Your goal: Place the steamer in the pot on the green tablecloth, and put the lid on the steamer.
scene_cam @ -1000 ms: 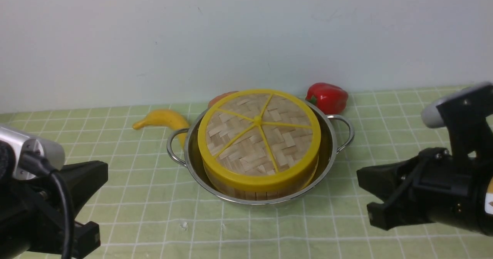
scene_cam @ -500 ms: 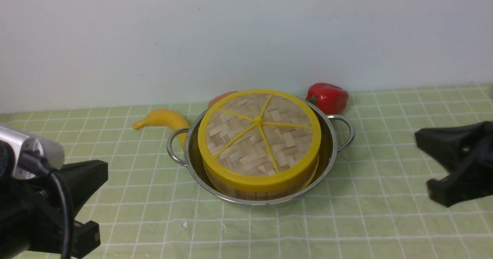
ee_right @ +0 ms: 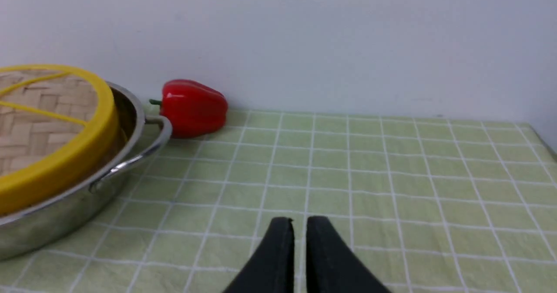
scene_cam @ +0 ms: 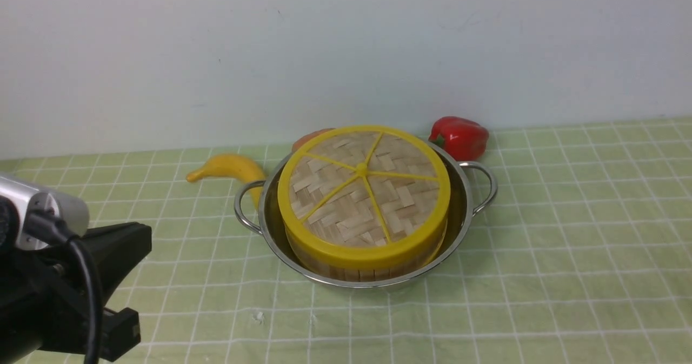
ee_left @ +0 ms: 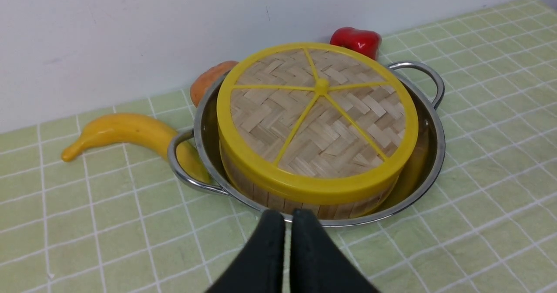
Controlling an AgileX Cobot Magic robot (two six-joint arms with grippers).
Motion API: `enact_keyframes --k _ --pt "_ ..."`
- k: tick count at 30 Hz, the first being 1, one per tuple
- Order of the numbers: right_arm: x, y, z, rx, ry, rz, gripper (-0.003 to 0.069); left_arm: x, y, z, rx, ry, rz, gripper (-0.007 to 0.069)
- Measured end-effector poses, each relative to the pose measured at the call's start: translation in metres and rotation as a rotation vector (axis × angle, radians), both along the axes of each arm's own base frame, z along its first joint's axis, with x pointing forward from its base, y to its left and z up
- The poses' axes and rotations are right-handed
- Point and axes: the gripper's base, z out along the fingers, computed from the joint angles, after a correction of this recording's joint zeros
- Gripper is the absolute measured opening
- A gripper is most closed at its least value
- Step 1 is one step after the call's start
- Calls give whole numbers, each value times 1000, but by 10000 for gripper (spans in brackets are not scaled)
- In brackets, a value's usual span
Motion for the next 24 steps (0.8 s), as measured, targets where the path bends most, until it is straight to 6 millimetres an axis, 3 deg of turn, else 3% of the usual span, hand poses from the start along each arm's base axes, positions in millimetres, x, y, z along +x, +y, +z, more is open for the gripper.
enact_keyframes --k 3,9,24 --pt "-16 -3 -23 4 -80 -31 84 0 0 0 0 0 0 34" --pt "-27 -4 -22 7 -181 -44 104 0 0 0 0 0 0 55" --pt "-27 -4 -22 7 -181 -45 142 0 0 0 0 0 0 85"
